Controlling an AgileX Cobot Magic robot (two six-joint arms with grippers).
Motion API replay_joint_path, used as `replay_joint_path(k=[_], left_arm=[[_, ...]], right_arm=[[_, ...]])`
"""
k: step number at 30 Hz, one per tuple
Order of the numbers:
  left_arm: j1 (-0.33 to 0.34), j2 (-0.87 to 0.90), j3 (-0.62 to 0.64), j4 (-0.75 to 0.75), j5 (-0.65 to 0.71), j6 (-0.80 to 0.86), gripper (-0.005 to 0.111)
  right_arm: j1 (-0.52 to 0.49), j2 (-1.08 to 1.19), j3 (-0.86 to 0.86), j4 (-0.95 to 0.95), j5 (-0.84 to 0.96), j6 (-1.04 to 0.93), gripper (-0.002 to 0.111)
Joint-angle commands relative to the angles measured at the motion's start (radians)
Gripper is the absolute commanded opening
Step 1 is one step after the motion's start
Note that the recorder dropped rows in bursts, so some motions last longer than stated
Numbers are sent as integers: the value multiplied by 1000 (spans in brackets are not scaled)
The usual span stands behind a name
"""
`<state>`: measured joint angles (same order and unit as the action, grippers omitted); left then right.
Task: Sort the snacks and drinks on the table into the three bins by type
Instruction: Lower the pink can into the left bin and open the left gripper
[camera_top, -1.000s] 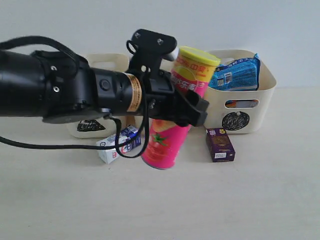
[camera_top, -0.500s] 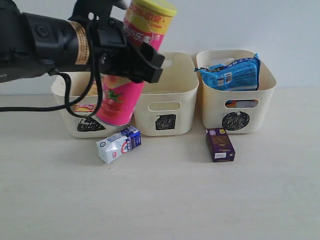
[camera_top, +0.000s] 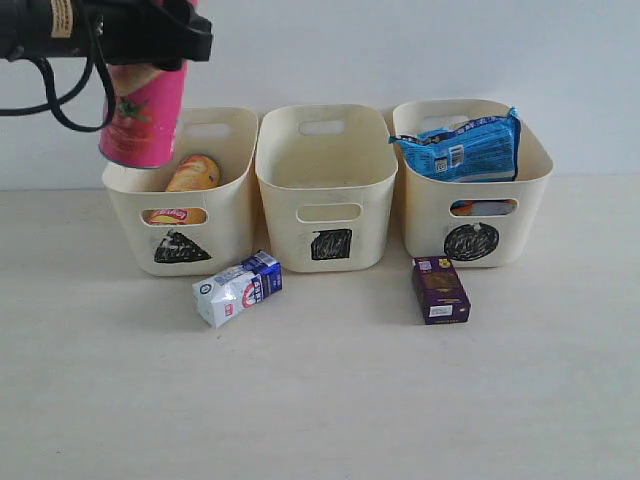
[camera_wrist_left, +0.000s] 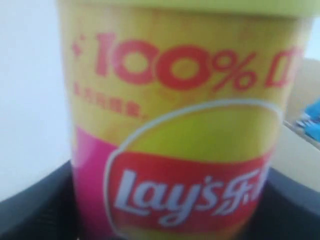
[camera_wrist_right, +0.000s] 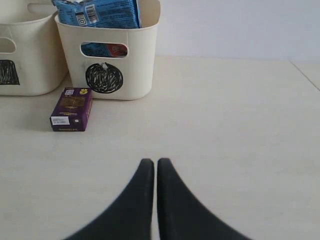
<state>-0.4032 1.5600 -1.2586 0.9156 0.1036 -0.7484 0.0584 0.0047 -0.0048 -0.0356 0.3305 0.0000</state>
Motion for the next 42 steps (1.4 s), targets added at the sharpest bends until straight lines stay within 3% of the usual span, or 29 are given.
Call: replay_joint_path(k=[1,9,14,17,25,28,36,38,39,40,41,42], left_arm=[[49,77,-71,-12,2,-83,4],[82,362,-294,-14,2,-172,4],[82,429,-319,-14,5,-221,7],[84,442,-319,-18,21,-223,22],[84,453,-319,-70,35,-225,88],[84,450,-319,-100,80,-225,94],[76,366,-319,-101,168,-132,92],[66,322,-319,-117,252,-28,81],[65,289,-319,-156,324,74,65],[65,277,-319,-182,355,116,57],[65,249,-319,-233,432,229,34],[65,240,-319,-245,467,284,23]], right_arm=[[-8,-5,5,0,-9,0,0],[-8,-5,5,0,-9,0,0],[-8,-5,5,0,-9,0,0],[-8,-5,5,0,-9,0,0],[-8,-5,5,0,-9,0,0],[-8,-5,5,0,-9,0,0],[-8,-5,5,0,-9,0,0],[-8,-5,5,0,-9,0,0],[-8,-5,5,0,-9,0,0],[-8,-5,5,0,-9,0,0],[-8,-5,5,0,-9,0,0],[-8,-5,5,0,-9,0,0]])
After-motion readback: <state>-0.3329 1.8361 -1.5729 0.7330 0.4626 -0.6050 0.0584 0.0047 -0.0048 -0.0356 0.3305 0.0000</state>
